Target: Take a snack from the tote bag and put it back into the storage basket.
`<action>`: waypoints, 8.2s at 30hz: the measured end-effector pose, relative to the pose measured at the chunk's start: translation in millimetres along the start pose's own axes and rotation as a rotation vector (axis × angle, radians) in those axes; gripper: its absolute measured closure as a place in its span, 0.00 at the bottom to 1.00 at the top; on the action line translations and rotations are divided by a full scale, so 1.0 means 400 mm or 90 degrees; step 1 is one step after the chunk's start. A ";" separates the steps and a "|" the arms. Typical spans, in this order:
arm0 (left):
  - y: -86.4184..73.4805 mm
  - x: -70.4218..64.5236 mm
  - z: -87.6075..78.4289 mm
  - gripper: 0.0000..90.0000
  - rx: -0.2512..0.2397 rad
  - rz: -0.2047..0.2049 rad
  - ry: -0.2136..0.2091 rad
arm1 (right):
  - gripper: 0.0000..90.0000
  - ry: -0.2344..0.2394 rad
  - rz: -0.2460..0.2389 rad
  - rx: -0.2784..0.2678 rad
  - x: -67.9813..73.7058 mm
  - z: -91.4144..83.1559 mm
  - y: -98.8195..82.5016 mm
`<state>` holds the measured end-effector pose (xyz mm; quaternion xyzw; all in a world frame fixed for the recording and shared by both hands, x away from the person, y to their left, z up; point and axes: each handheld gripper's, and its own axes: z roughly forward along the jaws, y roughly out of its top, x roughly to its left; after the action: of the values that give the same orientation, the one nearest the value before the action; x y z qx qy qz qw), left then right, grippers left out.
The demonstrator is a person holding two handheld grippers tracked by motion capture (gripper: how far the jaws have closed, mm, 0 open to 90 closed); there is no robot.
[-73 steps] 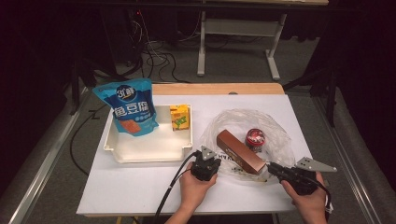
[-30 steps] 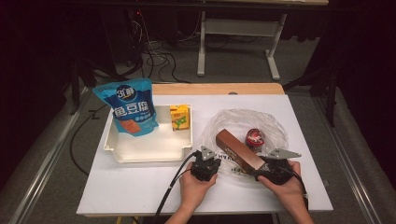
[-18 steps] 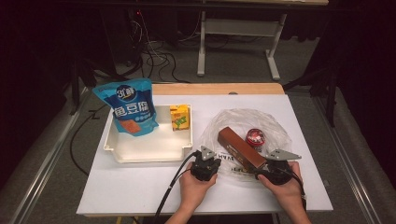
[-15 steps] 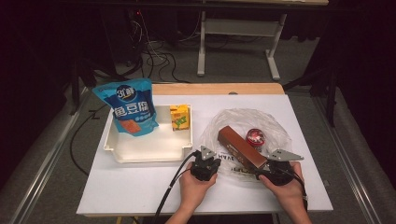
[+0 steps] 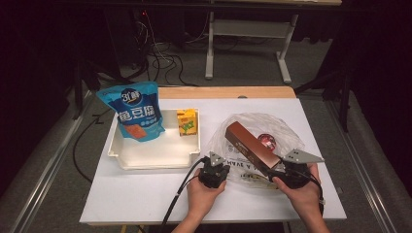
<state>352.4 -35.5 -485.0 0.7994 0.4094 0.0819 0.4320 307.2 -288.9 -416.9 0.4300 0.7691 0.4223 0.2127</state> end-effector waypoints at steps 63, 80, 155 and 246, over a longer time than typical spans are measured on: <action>0.002 0.195 -0.323 0.00 -0.114 0.060 -0.125 | 0.50 0.165 -0.098 0.007 0.062 -0.023 0.050; -0.003 0.191 -0.318 0.00 -0.108 0.103 -0.168 | 0.50 0.219 -0.135 -0.008 0.081 -0.027 0.053; -0.028 0.156 -0.314 0.52 -0.122 0.260 -0.367 | 0.16 0.330 -0.099 -0.045 0.039 -0.008 0.015; -0.102 0.469 -0.426 0.52 -0.112 0.105 -0.014 | 0.17 0.157 0.003 -0.022 -0.046 -0.063 -0.096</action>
<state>368.2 218.8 -453.3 0.7902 0.3286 0.1438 0.4970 281.4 -326.7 -435.7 0.3727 0.7811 0.4855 0.1233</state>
